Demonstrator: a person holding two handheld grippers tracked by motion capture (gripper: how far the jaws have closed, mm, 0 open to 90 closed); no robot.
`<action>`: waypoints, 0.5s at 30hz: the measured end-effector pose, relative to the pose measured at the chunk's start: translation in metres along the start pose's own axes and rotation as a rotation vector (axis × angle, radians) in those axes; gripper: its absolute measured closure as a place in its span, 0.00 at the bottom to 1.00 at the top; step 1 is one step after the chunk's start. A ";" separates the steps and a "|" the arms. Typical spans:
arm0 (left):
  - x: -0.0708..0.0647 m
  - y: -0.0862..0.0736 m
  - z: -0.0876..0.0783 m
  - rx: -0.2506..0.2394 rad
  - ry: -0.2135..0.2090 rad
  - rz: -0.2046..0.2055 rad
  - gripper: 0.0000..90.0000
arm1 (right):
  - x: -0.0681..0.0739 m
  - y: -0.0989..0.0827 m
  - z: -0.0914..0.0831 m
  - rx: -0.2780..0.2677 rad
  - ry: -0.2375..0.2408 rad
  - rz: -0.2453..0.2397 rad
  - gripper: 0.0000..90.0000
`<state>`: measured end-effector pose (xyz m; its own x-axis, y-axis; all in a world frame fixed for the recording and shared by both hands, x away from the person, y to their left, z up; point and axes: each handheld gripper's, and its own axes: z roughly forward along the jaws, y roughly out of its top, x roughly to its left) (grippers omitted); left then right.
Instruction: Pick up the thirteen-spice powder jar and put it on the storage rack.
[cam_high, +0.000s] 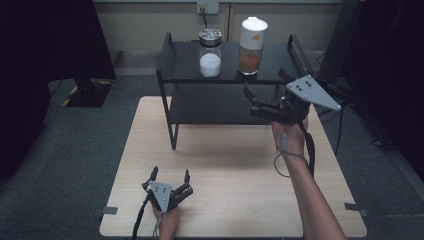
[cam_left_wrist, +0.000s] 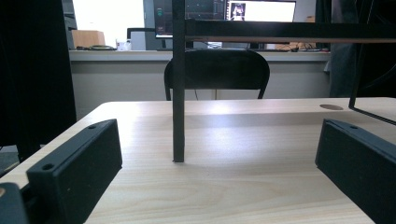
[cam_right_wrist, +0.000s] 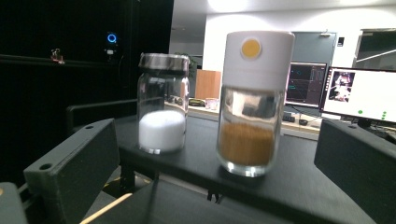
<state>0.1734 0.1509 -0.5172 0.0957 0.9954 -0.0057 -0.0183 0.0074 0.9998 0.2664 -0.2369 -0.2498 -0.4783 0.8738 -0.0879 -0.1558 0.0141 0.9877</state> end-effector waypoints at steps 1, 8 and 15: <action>0.000 0.000 0.000 0.000 0.000 0.000 0.00 | 0.000 -0.003 -0.004 0.000 -0.001 0.002 0.00; -0.001 0.000 0.000 0.000 0.002 0.001 0.00 | 0.001 -0.023 -0.031 0.004 -0.003 0.002 0.00; -0.001 0.000 0.000 0.000 0.003 0.001 0.00 | 0.002 -0.048 -0.056 -0.010 0.006 -0.006 0.00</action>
<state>0.1732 0.1503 -0.5172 0.0930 0.9957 -0.0048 -0.0183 0.0065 0.9998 0.2240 -0.2629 -0.3046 -0.4828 0.8706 -0.0943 -0.1672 0.0140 0.9858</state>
